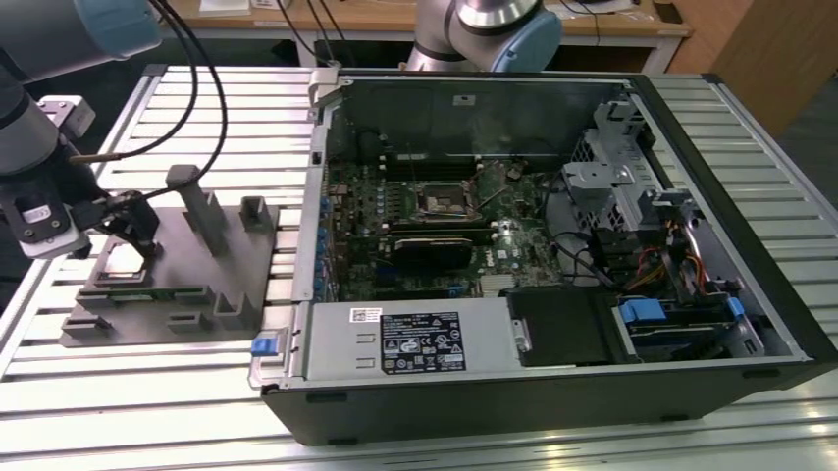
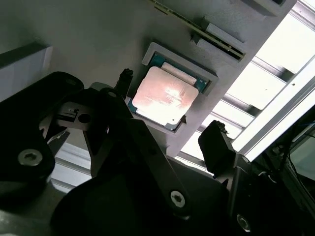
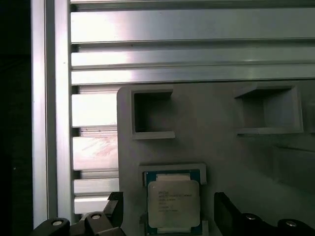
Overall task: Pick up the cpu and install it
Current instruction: 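Pick up the cpu and move it towards the insertion slot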
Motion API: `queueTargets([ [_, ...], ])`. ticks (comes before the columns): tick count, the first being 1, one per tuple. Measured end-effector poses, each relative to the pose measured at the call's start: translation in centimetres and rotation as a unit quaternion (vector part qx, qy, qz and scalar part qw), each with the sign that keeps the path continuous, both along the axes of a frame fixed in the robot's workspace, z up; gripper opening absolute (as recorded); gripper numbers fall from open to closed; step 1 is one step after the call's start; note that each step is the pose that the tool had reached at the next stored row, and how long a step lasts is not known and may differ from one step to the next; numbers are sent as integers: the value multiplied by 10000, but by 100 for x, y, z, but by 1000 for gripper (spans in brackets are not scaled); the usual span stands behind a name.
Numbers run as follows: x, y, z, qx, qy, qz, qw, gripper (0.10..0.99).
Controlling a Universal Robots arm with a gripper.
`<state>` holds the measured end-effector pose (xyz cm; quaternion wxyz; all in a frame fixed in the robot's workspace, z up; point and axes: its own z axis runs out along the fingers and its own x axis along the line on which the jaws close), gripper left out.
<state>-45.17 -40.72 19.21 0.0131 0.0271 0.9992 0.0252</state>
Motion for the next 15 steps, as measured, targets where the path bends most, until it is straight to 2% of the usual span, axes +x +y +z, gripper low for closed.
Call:
queueTargets([
  [9,19,0,-82,-2,1,-1,10000,808],
  [10,22,0,-88,-4,1,-1,10000,741],
  [15,29,-1,-102,-32,1,-3,10000,725],
])
